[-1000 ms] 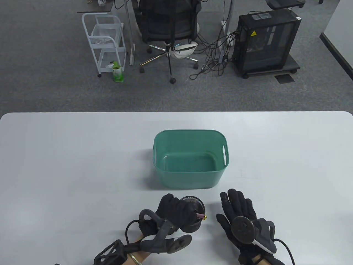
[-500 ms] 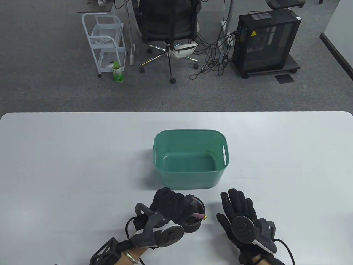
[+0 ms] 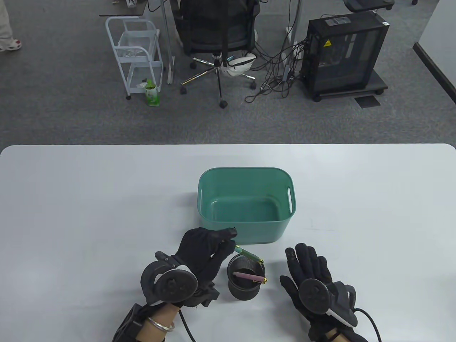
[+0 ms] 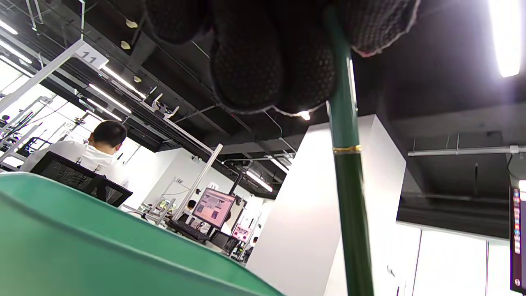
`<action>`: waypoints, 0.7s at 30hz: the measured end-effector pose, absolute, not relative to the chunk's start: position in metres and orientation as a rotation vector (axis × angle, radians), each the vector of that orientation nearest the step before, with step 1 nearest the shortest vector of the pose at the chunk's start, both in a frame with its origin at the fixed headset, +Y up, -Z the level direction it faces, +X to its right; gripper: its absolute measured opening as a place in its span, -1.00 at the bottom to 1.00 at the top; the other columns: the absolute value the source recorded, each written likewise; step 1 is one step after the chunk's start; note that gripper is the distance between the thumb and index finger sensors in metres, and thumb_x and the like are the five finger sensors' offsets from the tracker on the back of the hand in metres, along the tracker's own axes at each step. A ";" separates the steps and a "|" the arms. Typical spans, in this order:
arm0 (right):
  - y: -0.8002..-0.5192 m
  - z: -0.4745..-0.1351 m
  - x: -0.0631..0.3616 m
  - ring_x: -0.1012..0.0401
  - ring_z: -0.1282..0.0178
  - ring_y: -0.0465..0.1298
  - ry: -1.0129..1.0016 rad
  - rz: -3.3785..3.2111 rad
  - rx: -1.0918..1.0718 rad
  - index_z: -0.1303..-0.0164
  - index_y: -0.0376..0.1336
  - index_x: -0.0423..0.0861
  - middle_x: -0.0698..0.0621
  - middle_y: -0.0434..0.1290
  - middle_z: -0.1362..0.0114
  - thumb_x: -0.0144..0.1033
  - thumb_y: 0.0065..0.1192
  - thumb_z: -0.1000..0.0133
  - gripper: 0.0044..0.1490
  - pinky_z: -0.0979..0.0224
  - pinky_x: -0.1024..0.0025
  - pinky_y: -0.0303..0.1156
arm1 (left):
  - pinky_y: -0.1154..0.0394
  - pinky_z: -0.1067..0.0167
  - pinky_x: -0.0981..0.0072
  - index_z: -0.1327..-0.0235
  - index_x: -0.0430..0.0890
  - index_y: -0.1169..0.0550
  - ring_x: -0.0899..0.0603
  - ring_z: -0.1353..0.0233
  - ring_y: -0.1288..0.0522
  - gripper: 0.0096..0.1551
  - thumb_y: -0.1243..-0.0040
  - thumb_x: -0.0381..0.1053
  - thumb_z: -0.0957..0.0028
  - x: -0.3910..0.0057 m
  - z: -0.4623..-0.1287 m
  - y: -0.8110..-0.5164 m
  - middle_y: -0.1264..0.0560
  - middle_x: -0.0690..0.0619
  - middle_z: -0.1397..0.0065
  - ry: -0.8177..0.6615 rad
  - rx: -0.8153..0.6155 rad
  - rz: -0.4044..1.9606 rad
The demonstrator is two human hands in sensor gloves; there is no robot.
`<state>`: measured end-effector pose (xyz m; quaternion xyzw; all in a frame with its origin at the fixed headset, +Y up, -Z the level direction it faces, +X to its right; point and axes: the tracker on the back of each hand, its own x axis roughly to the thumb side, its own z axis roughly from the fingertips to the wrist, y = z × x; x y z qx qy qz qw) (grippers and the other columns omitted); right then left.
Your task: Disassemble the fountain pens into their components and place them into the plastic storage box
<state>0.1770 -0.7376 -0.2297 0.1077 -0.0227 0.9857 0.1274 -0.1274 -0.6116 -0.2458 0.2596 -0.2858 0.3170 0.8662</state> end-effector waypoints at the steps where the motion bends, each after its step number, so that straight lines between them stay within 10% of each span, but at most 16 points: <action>1: -0.738 -0.230 0.177 -0.10 -0.77 -0.17 -0.062 2.868 0.312 -0.83 -0.14 -0.08 -0.13 -0.28 -0.79 0.13 -0.22 -0.29 -0.07 -0.73 -0.04 -0.24 | -0.44 -0.39 -0.02 -0.26 -0.17 -0.66 -0.05 -0.03 -0.68 -0.51 -0.07 0.13 -0.41 -0.129 -0.246 -0.612 -0.73 0.02 -0.05 -0.595 0.552 0.678; 21: -0.642 -0.217 0.145 -0.03 -0.64 0.35 -0.592 2.623 0.548 -0.75 0.10 -0.03 -0.15 0.16 -0.76 0.24 -0.01 -0.24 -0.08 -0.66 -0.11 0.14 | -0.44 -0.40 -0.01 -0.28 -0.18 -0.65 -0.06 -0.05 -0.69 -0.52 -0.06 0.11 -0.42 -0.138 -0.244 -0.609 -0.73 0.01 -0.07 -0.638 0.592 0.783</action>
